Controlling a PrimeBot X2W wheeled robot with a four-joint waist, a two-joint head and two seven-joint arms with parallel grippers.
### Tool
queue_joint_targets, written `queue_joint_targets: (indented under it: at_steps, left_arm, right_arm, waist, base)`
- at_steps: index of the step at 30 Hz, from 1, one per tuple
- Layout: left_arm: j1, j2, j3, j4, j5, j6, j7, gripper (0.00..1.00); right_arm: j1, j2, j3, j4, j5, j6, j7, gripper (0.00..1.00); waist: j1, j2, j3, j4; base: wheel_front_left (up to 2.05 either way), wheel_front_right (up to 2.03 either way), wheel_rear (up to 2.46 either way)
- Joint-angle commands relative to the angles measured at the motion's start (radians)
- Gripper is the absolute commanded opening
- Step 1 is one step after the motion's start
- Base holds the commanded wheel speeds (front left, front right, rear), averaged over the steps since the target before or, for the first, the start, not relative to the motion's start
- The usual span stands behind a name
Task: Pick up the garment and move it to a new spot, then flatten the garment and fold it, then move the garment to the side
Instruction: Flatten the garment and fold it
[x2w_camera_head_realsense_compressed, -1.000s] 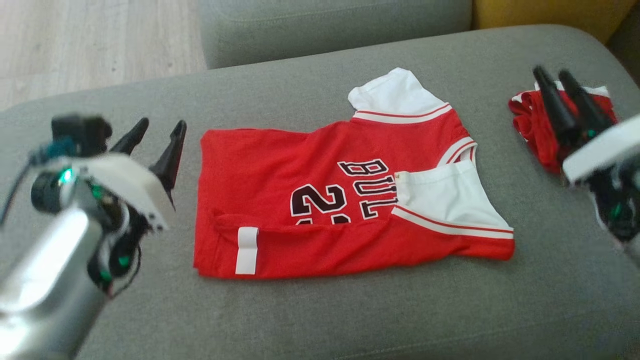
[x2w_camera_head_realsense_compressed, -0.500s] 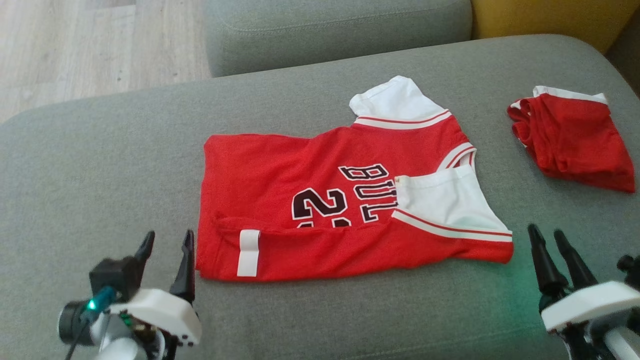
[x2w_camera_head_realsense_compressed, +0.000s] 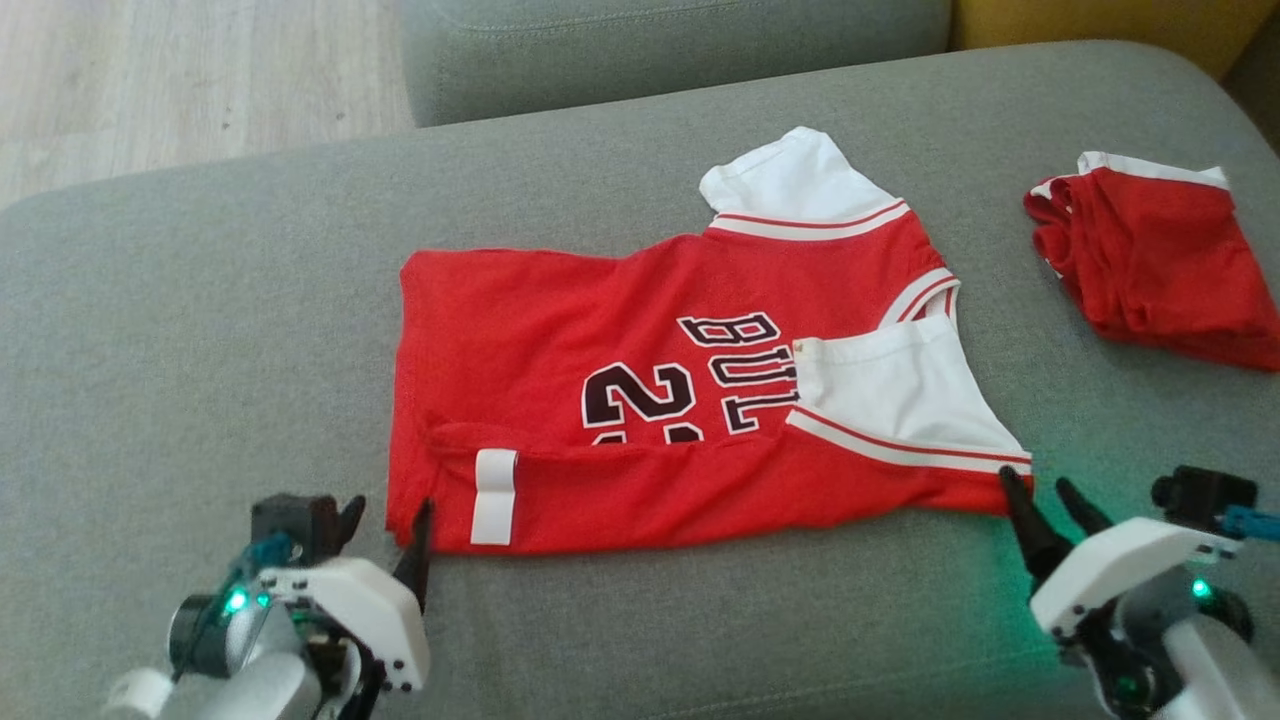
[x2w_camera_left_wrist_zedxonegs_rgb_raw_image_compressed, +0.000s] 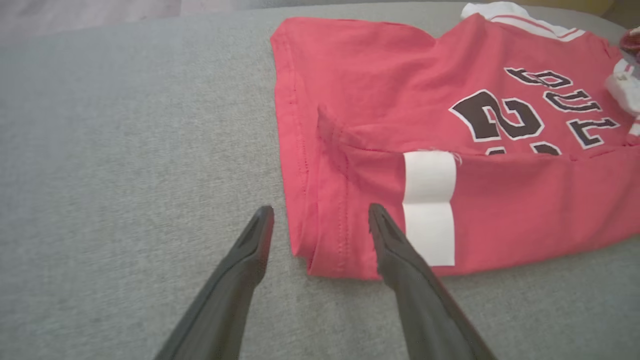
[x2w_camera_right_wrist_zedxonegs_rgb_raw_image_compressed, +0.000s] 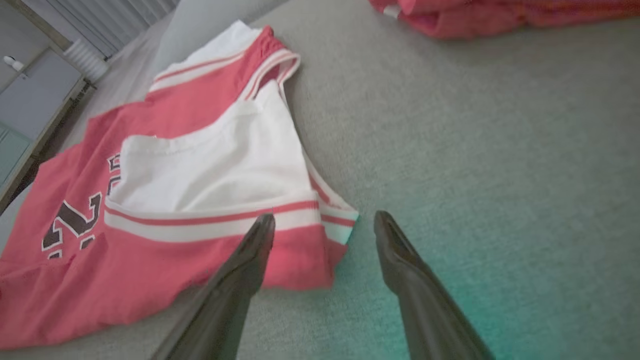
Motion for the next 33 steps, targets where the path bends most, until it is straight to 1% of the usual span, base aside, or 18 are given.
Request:
queue_joint_targets:
  at_steps: [1, 4, 5, 6, 8, 14, 15, 16, 17, 18, 19, 26, 30, 33]
  left_arm:
    - [-0.070, 0.007, 0.030, 0.008, -0.023, -0.026, 0.020, 1.00]
    - [-0.094, -0.002, 0.010, 0.050, -0.032, -0.051, 0.064, 1.00]
    - [-0.094, -0.002, 0.010, 0.050, -0.032, -0.051, 0.064, 1.00]
    - [-0.112, -0.006, -0.001, 0.072, -0.035, -0.066, 0.089, 1.00]
    - [-0.128, -0.010, -0.012, 0.090, -0.038, -0.075, 0.117, 1.00]
    - [-0.160, -0.018, -0.017, 0.120, -0.030, -0.070, 0.123, 1.00]
    - [-0.163, -0.018, -0.020, 0.124, -0.027, -0.072, 0.123, 0.98]
    - [-0.166, -0.018, -0.021, 0.127, -0.027, -0.074, 0.123, 0.85]
    - [-0.169, -0.018, -0.022, 0.131, -0.026, -0.075, 0.123, 0.66]
    - [-0.171, -0.018, -0.024, 0.134, -0.025, -0.076, 0.123, 0.33]
    - [-0.172, -0.017, -0.025, 0.137, -0.025, -0.078, 0.124, 0.00]
    - [-0.149, 0.011, -0.022, 0.105, -0.036, -0.075, 0.133, 0.00]
    - [-0.111, 0.051, -0.021, 0.063, -0.051, -0.067, 0.169, 0.00]
    - [-0.077, 0.086, -0.023, 0.024, -0.063, -0.056, 0.207, 0.00]
  right_arm:
    - [-0.046, 0.019, -0.004, 0.005, -0.024, -0.001, 0.032, 1.00]
    - [-0.059, 0.054, -0.028, 0.035, -0.053, -0.001, 0.059, 1.00]
    - [-0.059, 0.054, -0.028, 0.035, -0.053, -0.001, 0.059, 1.00]
    - [-0.066, 0.073, -0.038, 0.044, -0.066, -0.001, 0.070, 1.00]
    - [-0.070, 0.089, -0.043, 0.048, -0.076, -0.001, 0.080, 1.00]
    - [-0.080, 0.114, -0.055, 0.047, -0.103, -0.001, 0.087, 1.00]
    - [-0.082, 0.116, -0.057, 0.047, -0.105, -0.001, 0.088, 1.00]
    - [-0.083, 0.118, -0.058, 0.046, -0.105, -0.001, 0.090, 0.91]
    - [-0.084, 0.118, -0.057, 0.045, -0.106, -0.001, 0.092, 0.69]
    - [-0.084, 0.117, -0.056, 0.043, -0.106, -0.001, 0.093, 0.28]
    - [-0.084, 0.117, -0.056, 0.042, -0.107, -0.001, 0.094, 0.00]
    - [-0.067, 0.086, -0.060, 0.017, -0.099, -0.001, 0.093, 0.00]
    - [-0.042, 0.048, -0.056, -0.011, -0.091, -0.001, 0.131, 0.00]
    - [-0.014, 0.016, -0.051, -0.044, -0.080, -0.001, 0.180, 0.00]
  waist:
    - [0.0000, 0.0000, 0.004, -0.002]
    - [0.0000, 0.0000, 0.013, 0.000]
    - [0.0000, 0.0000, 0.013, 0.000]
    - [0.0000, 0.0000, 0.018, 0.001]
    - [0.0000, 0.0000, 0.023, 0.000]
    - [0.0000, 0.0000, 0.032, -0.006]
    - [0.0000, 0.0000, 0.033, -0.006]
    - [0.0000, 0.0000, 0.034, -0.006]
    - [0.0000, 0.0000, 0.035, -0.006]
    - [0.0000, 0.0000, 0.035, -0.006]
    - [0.0000, 0.0000, 0.034, -0.006]
    - [0.0000, 0.0000, 0.003, 0.005]
    - [0.0000, 0.0000, -0.023, 0.018]
    - [0.0000, 0.0000, -0.038, 0.029]
  base:
    - [0.00, 0.00, 0.00]
    - [0.00, 0.00, 0.00]
    - [0.00, 0.00, 0.00]
    - [0.00, 0.00, 0.00]
    - [0.00, 0.00, 0.00]
    - [0.00, 0.00, 0.00]
    - [0.00, 0.00, 0.00]
    - [0.00, 0.00, 0.00]
    - [0.00, 0.00, 0.00]
    - [0.00, 0.00, 0.00]
    - [0.00, 0.00, 0.00]
    - [0.00, 0.00, 0.00]
    - [0.00, 0.00, 0.00]
    - [0.00, 0.00, 0.00]
